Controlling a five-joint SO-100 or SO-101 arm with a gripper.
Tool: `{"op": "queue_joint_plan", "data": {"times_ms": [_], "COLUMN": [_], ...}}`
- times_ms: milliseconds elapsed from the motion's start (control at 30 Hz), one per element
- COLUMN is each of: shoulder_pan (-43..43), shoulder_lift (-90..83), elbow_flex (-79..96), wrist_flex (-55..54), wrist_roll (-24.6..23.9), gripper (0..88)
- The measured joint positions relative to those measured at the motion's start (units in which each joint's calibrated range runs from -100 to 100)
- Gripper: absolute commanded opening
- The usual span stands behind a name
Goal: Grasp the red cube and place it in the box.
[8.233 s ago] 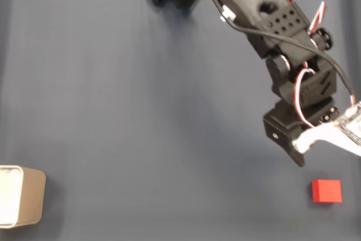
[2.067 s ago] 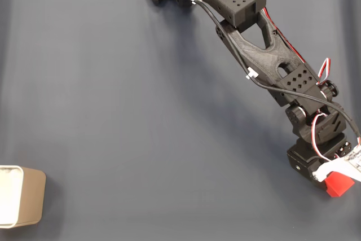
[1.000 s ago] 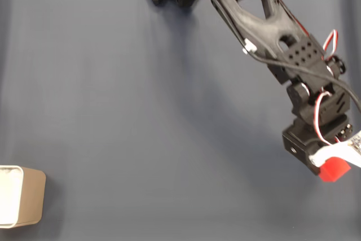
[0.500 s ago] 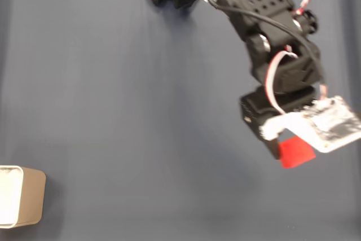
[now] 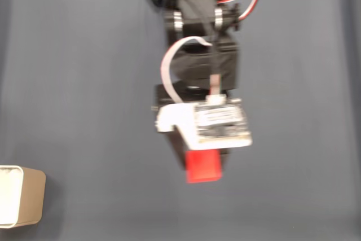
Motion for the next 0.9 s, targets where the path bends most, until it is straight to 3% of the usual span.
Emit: {"op": "queue_joint_plan", "data": {"times_ms": [567, 900], "shoulder_pan": [15.9, 21.8], "shoulder_lift": [0.3, 11.8], "elbow_flex": [-0.1, -10.3], "wrist_flex": [0.0, -0.6], "wrist_roll": [0.5, 0.2], "gripper": [0.0, 0.0]}}
